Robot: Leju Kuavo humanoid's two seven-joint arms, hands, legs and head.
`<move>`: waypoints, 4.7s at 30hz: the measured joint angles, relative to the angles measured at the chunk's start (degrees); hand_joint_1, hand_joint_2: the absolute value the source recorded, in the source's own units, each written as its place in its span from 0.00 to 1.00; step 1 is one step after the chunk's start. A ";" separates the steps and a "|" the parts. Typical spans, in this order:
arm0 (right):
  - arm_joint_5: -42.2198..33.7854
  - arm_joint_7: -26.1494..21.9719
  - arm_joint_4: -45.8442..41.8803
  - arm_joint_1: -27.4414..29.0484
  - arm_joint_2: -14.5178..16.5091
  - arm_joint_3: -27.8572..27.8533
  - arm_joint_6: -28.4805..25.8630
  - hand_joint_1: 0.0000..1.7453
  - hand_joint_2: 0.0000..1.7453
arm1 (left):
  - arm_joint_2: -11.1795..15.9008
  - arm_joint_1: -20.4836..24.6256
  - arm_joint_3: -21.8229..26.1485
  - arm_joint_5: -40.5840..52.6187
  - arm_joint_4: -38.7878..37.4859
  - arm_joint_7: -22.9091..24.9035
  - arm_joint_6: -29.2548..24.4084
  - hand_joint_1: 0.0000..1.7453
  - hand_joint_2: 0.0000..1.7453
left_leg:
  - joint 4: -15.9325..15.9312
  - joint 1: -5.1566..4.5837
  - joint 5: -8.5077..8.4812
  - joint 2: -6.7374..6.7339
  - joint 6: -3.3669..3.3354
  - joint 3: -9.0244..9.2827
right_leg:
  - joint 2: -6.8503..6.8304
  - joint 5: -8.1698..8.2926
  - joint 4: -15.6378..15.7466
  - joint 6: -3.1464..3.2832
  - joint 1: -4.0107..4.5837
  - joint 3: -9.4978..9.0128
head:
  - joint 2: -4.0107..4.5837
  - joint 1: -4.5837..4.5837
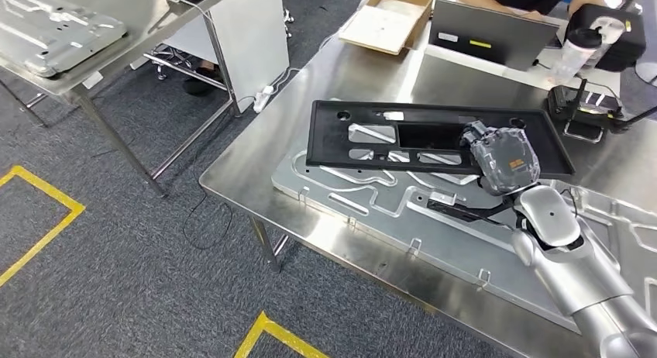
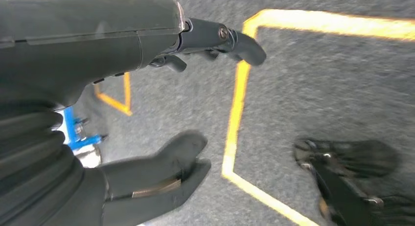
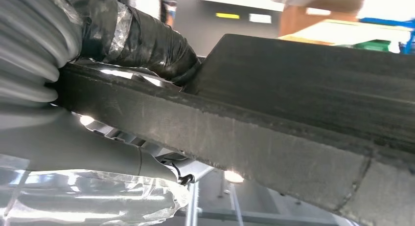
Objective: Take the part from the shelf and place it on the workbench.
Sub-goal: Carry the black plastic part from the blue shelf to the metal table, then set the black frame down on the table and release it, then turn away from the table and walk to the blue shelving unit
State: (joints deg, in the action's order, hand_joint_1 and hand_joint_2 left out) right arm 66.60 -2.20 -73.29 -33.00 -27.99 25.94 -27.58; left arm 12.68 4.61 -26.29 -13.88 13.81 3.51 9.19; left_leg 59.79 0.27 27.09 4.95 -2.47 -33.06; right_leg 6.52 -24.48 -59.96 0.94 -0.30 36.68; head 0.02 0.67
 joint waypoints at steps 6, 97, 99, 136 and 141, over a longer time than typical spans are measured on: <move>-0.11 0.01 0.65 1.13 -0.21 -0.38 0.97 1.00 1.00 | -0.08 0.19 0.82 -0.31 -0.06 -0.03 -0.05 0.00 1.00 | -3.41 0.26 -1.48 -3.95 -0.41 1.41 | -3.33 -2.66 -4.13 -1.98 -0.14 2.59 | -0.01 0.07; -9.13 -4.53 -4.65 -0.24 9.51 8.36 -0.74 0.00 0.00 | -10.03 -3.09 -3.24 -5.52 15.12 5.06 -5.14 0.00 0.00 | -1.01 -0.26 -0.93 -4.76 0.93 -0.44 | -5.49 0.50 1.01 -1.62 -0.41 -0.48 | 0.00 0.09; -9.80 -5.41 -5.74 -0.39 9.79 8.75 -0.79 0.00 0.00 | -11.66 -2.09 -4.07 -4.85 13.50 5.77 -7.25 0.00 0.00 | -0.98 -0.38 -0.93 -4.72 0.89 -0.49 | -5.51 0.55 1.04 -1.71 -0.50 -0.49 | -0.01 0.08; -9.81 -5.98 -6.11 -2.74 11.19 15.50 0.22 0.00 0.00 | -22.73 2.43 -7.83 -2.69 1.71 5.70 -15.73 0.00 0.00 | 3.83 -0.44 -0.19 -6.99 1.95 -2.85 | -10.73 -1.97 0.72 -0.74 -0.73 -2.84 | 0.00 -0.06; -9.75 -5.91 -6.17 -2.94 10.96 15.55 0.48 0.00 0.00 | -23.03 2.18 -7.85 -2.62 1.58 5.70 -16.26 0.00 0.00 | -0.93 -0.85 -1.47 -7.17 0.18 -1.27 | -12.58 -2.39 0.52 -2.03 -0.17 -2.96 | 0.01 -0.01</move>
State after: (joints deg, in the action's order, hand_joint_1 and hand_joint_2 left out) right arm 56.85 -8.11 -79.46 -35.95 -17.03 41.48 -27.10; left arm -10.34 6.80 -34.14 -16.50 15.39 9.22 -7.07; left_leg 58.86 -0.58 25.62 -2.21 -2.29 -34.32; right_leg -6.06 -26.87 -59.44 -1.09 -0.48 33.72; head 0.02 0.66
